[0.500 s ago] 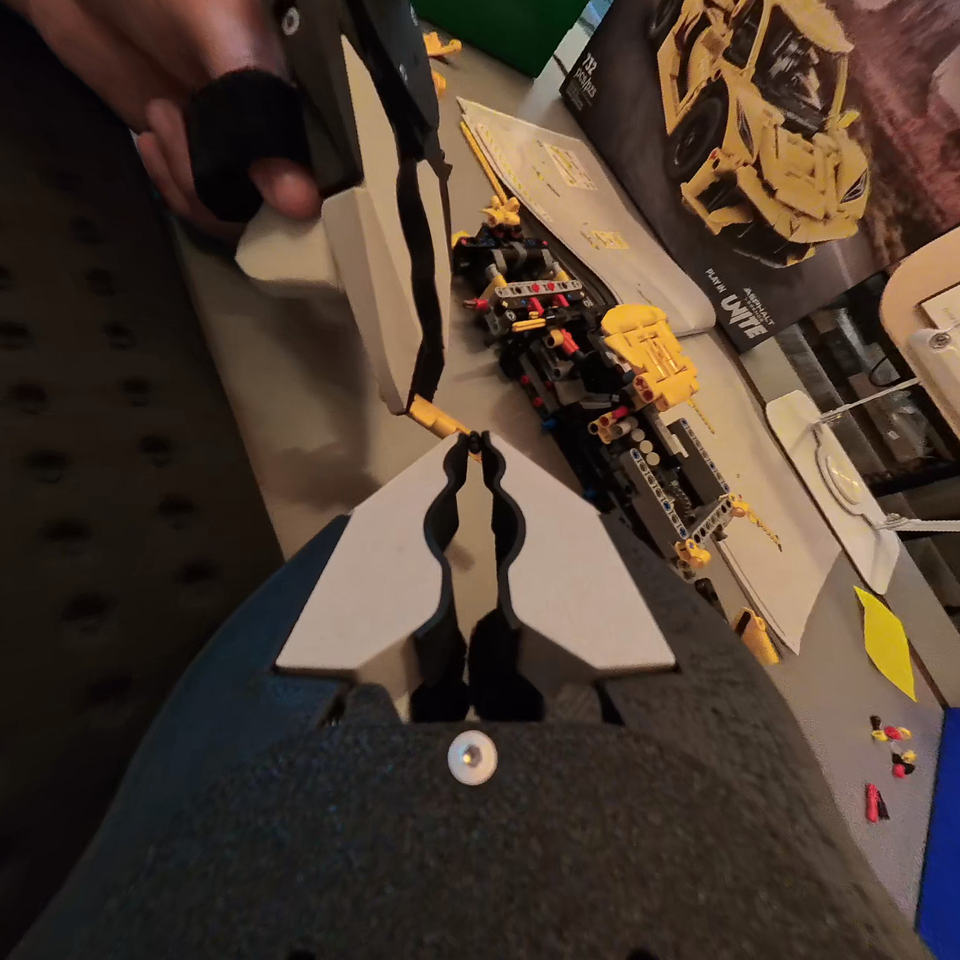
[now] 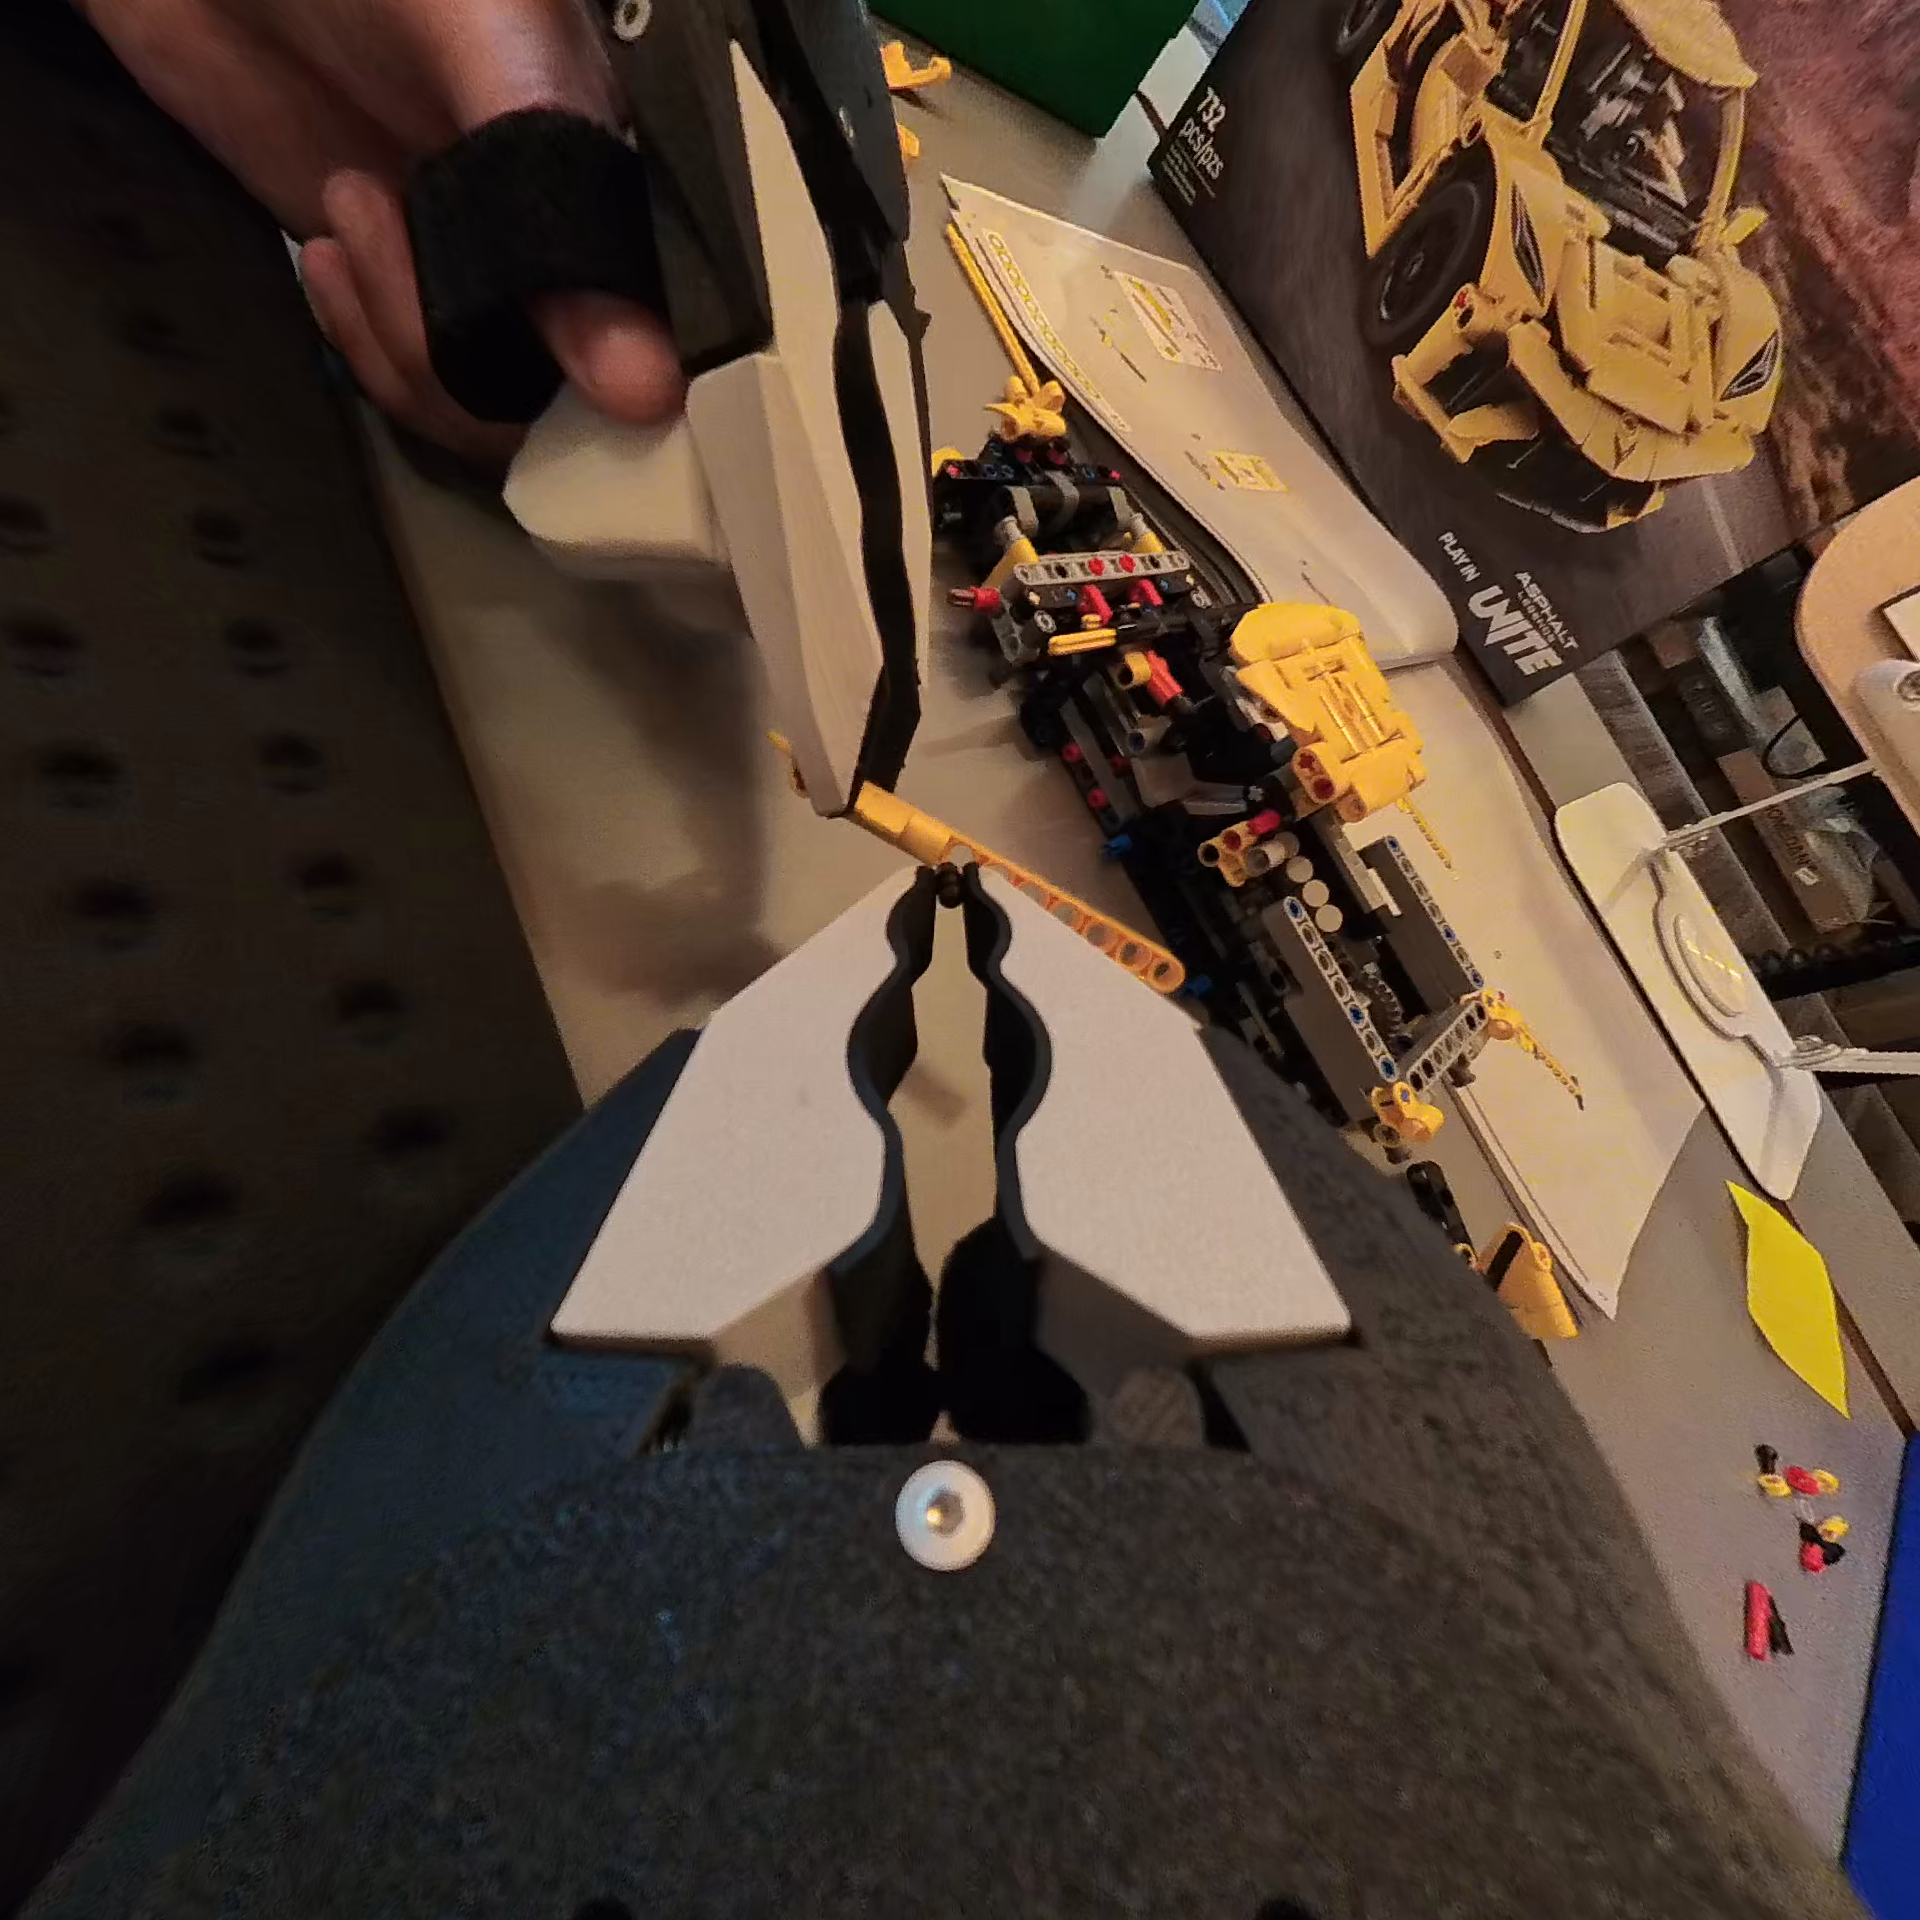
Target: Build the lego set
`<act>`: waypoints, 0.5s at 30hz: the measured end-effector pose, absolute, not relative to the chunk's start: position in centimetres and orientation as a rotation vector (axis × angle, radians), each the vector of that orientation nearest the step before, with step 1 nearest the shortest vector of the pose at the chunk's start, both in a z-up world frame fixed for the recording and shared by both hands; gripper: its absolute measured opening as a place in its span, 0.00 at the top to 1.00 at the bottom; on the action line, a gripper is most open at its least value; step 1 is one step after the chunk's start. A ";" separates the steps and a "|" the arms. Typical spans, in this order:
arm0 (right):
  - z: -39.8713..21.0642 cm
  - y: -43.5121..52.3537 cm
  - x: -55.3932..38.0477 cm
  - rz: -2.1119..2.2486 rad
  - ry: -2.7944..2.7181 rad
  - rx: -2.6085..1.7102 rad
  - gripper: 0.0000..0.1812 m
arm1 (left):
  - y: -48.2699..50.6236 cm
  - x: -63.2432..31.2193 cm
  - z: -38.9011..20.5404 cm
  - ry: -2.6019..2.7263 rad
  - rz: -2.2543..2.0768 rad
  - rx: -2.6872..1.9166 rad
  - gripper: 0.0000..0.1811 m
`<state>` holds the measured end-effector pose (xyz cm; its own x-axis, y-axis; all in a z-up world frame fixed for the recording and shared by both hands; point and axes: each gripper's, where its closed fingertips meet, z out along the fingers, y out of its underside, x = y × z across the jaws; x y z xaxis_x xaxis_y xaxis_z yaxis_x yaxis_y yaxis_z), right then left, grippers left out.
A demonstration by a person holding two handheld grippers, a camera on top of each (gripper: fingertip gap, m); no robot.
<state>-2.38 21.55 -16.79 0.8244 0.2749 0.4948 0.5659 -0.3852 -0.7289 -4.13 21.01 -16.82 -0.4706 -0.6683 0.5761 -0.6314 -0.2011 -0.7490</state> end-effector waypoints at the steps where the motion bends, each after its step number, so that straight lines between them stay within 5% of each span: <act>1: -16.8 21.6 -2.4 -0.364 -0.625 -1.986 0.97 | 21.0 -4.1 -16.8 1.967 -1.800 -1.598 0.88; 15: -16.5 21.6 -2.6 -0.354 -0.622 -1.970 0.97 | 20.6 -4.4 -17.2 2.021 -1.768 -1.574 0.88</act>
